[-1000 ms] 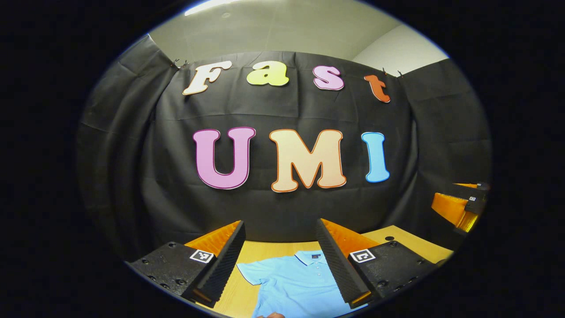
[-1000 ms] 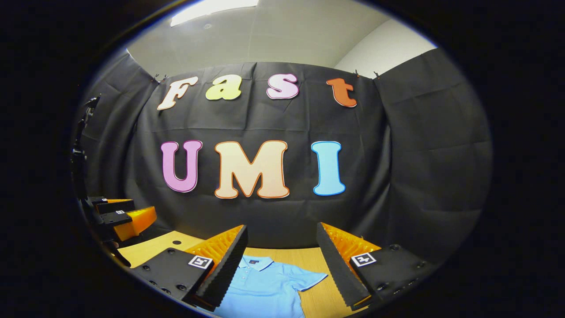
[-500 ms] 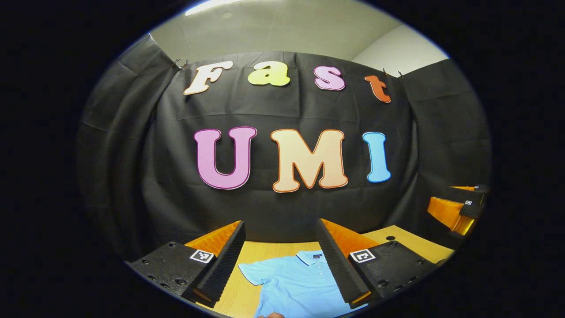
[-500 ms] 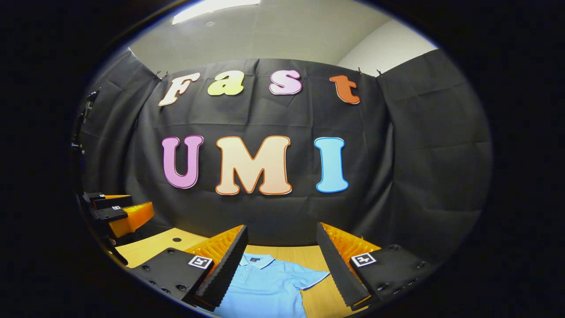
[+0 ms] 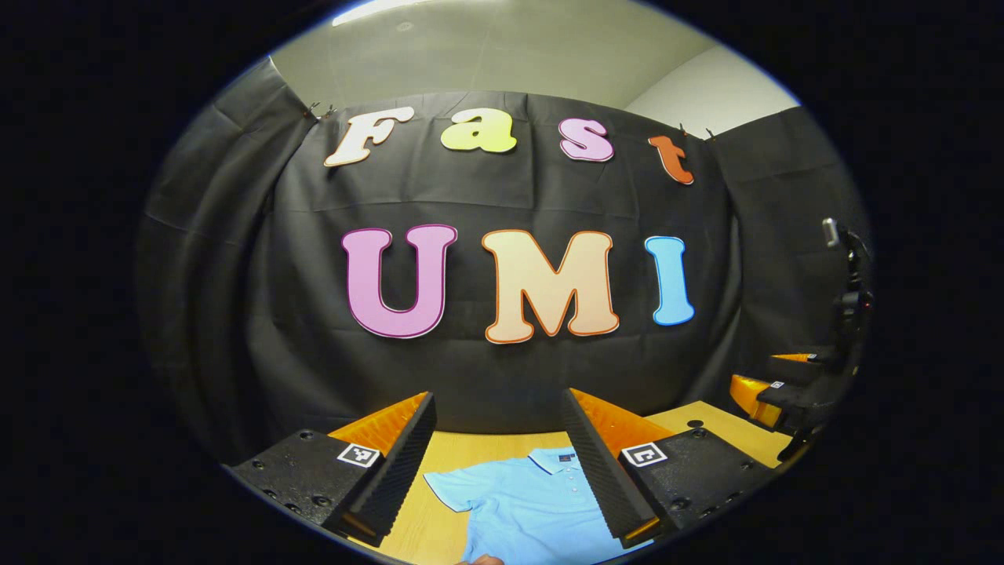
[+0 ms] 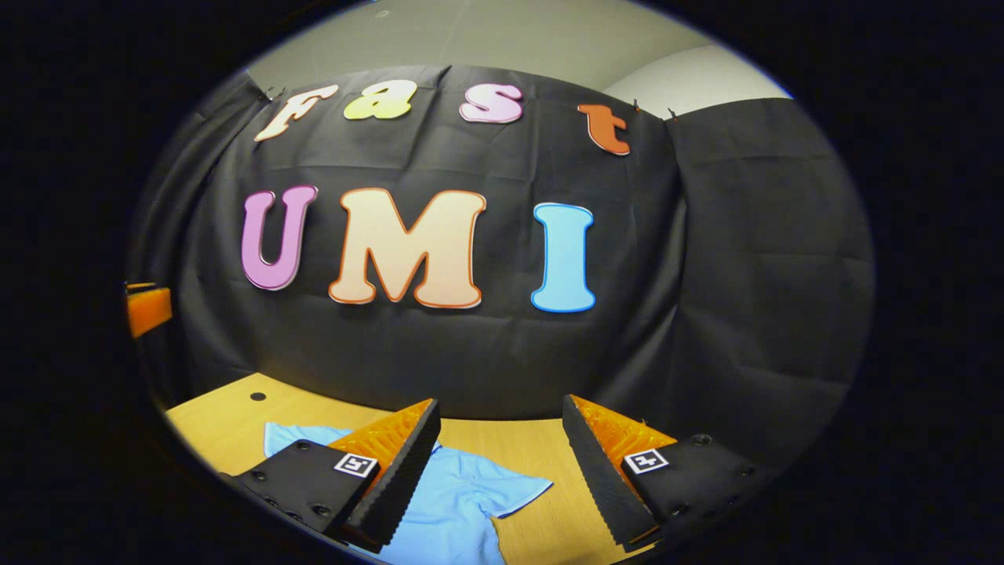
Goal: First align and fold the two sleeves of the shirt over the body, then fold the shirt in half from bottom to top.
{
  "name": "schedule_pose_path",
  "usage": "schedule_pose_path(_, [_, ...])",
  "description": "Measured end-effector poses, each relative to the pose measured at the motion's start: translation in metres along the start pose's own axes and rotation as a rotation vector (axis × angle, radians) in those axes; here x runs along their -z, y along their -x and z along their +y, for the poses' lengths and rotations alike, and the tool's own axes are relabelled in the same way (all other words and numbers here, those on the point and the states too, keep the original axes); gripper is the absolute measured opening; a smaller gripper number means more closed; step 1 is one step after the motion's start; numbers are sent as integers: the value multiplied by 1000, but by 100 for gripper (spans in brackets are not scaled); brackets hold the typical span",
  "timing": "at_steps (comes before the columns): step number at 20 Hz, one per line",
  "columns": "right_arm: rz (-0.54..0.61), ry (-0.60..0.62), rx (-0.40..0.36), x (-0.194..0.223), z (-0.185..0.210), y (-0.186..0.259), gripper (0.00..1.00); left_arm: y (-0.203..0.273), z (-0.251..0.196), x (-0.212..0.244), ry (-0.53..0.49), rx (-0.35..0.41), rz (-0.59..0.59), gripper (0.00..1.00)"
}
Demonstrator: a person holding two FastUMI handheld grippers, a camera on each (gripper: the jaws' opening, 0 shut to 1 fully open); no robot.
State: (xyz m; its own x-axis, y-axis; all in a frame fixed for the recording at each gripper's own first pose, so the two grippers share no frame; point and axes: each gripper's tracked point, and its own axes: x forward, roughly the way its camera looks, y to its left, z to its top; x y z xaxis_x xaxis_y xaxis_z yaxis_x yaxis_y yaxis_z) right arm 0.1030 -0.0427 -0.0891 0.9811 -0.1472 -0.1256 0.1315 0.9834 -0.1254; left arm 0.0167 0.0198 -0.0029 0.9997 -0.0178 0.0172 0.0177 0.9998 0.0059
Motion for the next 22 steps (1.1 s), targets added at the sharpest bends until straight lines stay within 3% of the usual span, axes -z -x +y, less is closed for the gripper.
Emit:
schedule_pose_path(12, [379,-53,111,167,-15,-115,98,-36,53,23,-19,-39,36,95])
schedule_pose_path(22, [645,-98,167,277,-28,-148,99,-51,68,45,-14,-52,88,96])
